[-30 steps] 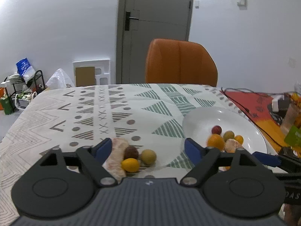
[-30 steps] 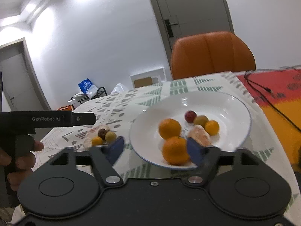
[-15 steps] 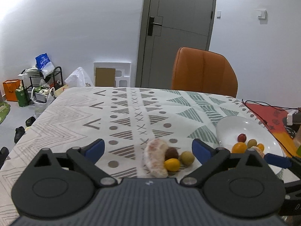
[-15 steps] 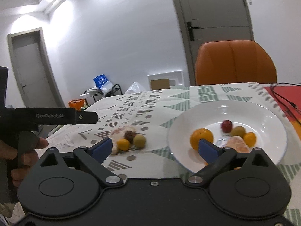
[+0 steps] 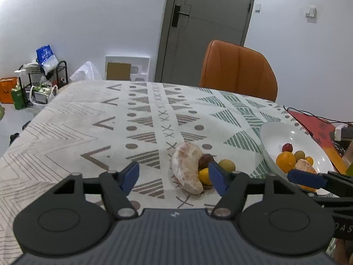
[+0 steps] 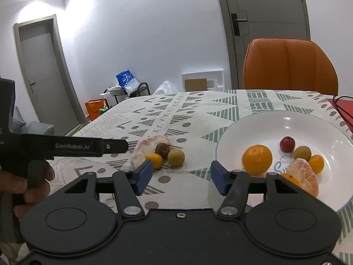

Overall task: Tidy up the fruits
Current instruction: 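Withdraw both open tools from the bowl toward the remaining fruit, then close the right tool on the greenish round fruit while the left grasps the pomelo piece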

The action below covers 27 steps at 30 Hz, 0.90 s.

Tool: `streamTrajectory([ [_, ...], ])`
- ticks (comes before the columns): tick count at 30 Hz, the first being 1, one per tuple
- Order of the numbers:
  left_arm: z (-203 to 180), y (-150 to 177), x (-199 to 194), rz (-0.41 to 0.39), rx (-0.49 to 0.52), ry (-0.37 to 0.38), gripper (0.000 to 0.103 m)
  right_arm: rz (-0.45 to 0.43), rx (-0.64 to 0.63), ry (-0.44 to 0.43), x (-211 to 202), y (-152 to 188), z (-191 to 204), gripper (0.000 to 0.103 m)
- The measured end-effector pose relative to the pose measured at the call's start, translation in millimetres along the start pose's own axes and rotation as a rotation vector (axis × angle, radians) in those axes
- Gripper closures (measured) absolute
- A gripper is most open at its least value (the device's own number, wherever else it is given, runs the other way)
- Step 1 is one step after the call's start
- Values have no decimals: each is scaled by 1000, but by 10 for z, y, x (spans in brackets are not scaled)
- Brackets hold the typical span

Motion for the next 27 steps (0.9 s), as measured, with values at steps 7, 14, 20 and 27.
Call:
streamTrajectory([
  [7,32,78,102,28,-8,8,44,32,-15,-9,159,8,35,57],
  [14,120,77,171,47,-21,13,53,58,-34,-20,323,6,93,61],
  [20,121,38,250,60,-21,29,56,79,-60,-22,486,-22,150,66],
  [27,120,15,344,73,-10,43,57,117,-86,-16,674,12,201,70],
])
Point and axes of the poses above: each gripper's, at about its wrist camera, not at the fingertips, and x roughly the way its jaws point, z to its left, y to its underside, the point moved 10 cm from there along x, roughly the way its jaws point, and after that the axes turned 12 degrees about -z, right-handed, at the moved point
